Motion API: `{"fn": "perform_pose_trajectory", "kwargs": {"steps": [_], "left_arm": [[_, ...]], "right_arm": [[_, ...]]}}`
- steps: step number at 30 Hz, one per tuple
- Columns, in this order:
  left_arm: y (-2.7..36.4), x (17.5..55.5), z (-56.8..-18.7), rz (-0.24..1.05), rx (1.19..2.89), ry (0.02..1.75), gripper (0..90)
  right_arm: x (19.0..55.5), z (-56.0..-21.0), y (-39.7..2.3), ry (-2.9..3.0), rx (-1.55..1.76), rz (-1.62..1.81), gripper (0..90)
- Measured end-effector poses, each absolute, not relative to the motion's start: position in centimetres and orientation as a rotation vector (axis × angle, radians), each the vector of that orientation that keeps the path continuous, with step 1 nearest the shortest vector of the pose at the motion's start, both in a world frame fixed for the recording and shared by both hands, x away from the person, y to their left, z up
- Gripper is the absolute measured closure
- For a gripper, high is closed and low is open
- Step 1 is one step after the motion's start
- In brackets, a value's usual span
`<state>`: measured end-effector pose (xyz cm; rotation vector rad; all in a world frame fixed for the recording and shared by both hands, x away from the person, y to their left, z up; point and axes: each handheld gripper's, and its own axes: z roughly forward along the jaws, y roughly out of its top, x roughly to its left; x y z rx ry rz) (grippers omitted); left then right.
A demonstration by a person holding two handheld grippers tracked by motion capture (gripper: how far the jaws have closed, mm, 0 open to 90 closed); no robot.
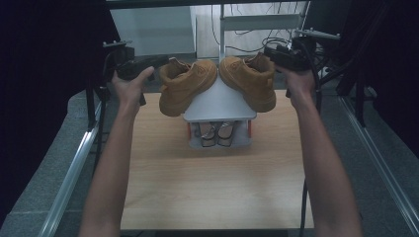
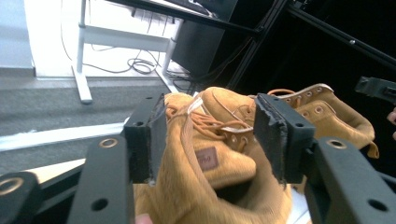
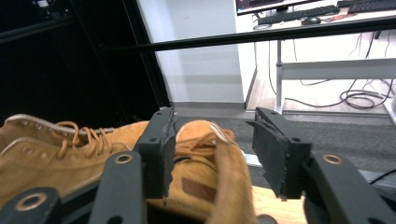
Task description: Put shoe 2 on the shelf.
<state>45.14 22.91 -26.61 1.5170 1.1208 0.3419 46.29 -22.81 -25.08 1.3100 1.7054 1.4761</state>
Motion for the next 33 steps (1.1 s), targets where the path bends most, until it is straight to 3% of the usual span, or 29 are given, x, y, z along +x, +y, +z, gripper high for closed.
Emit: {"fn": "perform_pose_trajectory", "kwargs": {"steps": [10, 18, 33], "left_arm": [[26.1, 41.9, -28.5, 0.397, 1.558, 1.162, 65.2], [26.8, 42.0, -32.1, 0.364, 1.624, 1.237, 84.3], [25.1, 43.2, -34.1, 0.314, 1.648, 1.235, 88.1]], "right_arm": [[42.8, -26.8, -28.0, 1.728, 1.337, 1.462, 73.6], [43.0, -30.3, -29.1, 1.777, 1.370, 1.389, 86.7], [44.5, -33.5, -27.6, 1.836, 1.398, 1.345, 89.2]]}}
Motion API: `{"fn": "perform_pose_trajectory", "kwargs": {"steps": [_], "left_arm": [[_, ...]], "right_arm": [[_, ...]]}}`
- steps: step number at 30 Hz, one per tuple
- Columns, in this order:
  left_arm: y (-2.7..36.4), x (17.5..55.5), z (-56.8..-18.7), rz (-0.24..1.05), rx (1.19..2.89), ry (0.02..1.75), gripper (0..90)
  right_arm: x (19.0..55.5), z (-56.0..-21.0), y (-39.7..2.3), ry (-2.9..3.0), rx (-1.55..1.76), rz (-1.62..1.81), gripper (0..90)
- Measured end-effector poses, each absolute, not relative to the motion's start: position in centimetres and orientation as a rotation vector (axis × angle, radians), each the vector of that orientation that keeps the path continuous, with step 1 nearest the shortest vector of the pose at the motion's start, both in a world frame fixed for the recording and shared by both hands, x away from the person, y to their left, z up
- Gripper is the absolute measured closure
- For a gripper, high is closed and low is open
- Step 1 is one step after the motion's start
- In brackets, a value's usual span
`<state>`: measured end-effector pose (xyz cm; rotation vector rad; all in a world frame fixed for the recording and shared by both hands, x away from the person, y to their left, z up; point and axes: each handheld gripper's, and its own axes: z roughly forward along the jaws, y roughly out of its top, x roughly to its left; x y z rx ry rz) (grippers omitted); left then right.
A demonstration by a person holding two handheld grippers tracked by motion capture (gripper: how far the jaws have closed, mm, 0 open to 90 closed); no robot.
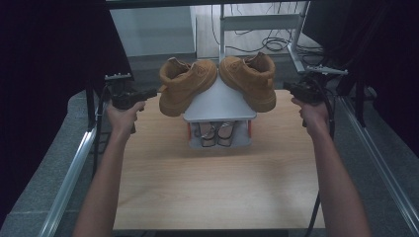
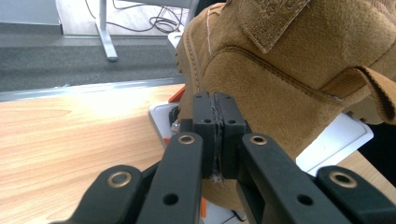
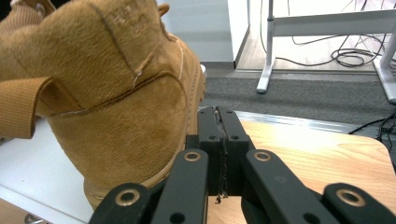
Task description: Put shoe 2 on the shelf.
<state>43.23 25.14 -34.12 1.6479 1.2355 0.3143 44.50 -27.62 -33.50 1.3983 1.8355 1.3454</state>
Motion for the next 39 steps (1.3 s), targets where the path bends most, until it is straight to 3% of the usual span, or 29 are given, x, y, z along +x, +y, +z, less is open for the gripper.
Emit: {"fn": "perform_pose_trajectory", "kwargs": {"steps": [39], "left_arm": [[21.2, 44.0, -33.6, 0.307, 1.570, 1.288, 89.2]], "right_arm": [[45.3, -34.4, -21.9, 1.896, 1.344, 1.294, 89.4]]}}
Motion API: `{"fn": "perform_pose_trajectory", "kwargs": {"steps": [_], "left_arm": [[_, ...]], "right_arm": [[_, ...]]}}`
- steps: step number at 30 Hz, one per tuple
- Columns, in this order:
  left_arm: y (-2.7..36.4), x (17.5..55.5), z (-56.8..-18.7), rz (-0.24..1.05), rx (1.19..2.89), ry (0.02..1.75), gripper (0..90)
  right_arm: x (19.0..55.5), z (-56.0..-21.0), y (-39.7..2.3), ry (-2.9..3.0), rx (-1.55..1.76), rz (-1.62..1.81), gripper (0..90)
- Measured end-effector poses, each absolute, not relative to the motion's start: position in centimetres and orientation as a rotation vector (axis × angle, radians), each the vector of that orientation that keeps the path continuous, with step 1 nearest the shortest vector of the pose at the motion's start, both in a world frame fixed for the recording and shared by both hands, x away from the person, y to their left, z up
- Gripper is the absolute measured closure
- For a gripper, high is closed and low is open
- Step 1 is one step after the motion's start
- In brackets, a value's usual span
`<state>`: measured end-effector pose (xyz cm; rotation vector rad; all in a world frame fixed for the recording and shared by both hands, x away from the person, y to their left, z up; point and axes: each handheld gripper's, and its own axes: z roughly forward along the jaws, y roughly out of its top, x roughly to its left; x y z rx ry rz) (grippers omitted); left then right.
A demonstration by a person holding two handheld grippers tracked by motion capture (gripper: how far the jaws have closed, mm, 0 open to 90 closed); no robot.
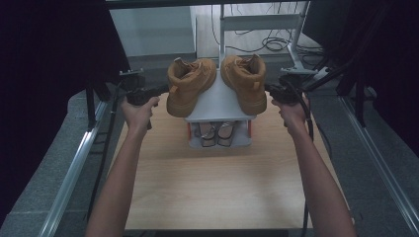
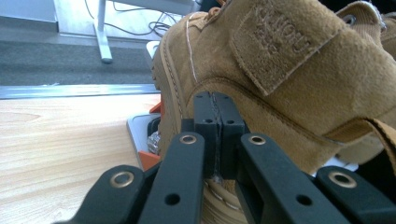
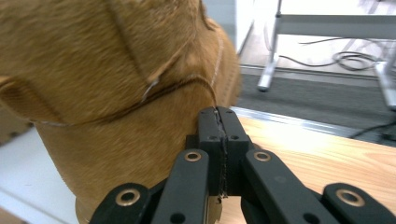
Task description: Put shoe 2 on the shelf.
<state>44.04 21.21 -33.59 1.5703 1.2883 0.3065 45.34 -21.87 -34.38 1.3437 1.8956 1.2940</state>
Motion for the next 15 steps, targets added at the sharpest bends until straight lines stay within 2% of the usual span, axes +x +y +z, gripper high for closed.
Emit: {"fn": "perform_pose_trajectory", "kwargs": {"steps": [4, 9, 11, 15], "left_arm": [[20.9, 44.0, -33.4, 0.312, 1.568, 1.284, 89.2], [19.4, 44.1, -33.3, 0.247, 1.601, 1.218, 89.0], [18.6, 44.2, -33.2, 0.284, 1.618, 1.222, 89.0], [18.2, 44.7, -33.3, 0.240, 1.606, 1.221, 88.8]], "right_arm": [[45.5, -34.5, -20.8, 1.909, 1.316, 1.288, 89.4], [45.7, -34.7, -20.9, 1.906, 1.332, 1.310, 89.4], [45.7, -34.7, -20.8, 1.902, 1.331, 1.302, 89.4], [45.8, -34.8, -20.6, 1.898, 1.333, 1.303, 89.4]]}}
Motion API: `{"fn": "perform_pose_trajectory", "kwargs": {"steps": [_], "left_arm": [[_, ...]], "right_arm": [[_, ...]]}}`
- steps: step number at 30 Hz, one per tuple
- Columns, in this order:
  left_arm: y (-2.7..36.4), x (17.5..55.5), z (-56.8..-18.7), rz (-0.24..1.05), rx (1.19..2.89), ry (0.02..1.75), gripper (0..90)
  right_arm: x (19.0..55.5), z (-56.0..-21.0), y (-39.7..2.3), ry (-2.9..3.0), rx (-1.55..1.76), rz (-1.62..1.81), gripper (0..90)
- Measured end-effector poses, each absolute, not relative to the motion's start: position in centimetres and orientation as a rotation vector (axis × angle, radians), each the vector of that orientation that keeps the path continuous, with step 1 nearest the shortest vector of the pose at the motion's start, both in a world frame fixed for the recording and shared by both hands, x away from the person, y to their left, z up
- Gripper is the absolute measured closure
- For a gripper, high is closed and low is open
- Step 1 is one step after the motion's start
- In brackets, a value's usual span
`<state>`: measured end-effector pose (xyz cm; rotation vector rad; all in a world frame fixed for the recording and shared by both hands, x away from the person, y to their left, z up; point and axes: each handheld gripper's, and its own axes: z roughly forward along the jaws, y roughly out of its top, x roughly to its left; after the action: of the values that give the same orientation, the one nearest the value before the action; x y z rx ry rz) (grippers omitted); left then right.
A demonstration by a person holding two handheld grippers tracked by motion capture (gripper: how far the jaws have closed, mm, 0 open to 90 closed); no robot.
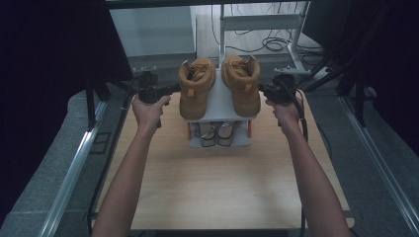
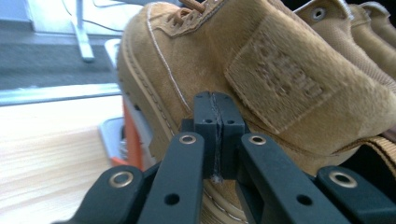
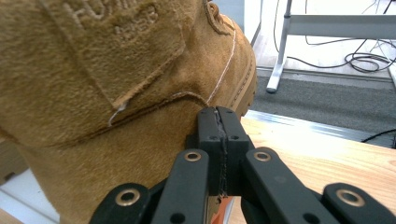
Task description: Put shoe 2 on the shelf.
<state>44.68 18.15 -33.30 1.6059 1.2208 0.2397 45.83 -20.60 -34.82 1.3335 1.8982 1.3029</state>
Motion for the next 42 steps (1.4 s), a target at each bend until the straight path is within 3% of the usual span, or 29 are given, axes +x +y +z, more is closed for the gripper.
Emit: {"fn": "perform_pose_trajectory", "kwargs": {"steps": [15, 21, 32, 42], "left_arm": [[17.0, 47.9, -35.7, 0.274, 1.652, 1.291, 89.0], [15.4, 48.3, -35.9, 0.227, 1.669, 1.239, 89.0], [14.5, 48.2, -35.7, 0.247, 1.705, 1.240, 89.1], [14.5, 48.2, -35.9, 0.224, 1.688, 1.246, 88.4]], "right_arm": [[48.4, -36.3, -20.1, 1.916, 1.307, 1.298, 89.5], [49.0, -36.4, -19.5, 1.933, 1.280, 1.277, 89.6], [48.2, -36.7, -17.5, 1.905, 1.296, 1.269, 90.0], [47.5, -36.7, -18.5, 1.945, 1.284, 1.332, 89.8]]}}
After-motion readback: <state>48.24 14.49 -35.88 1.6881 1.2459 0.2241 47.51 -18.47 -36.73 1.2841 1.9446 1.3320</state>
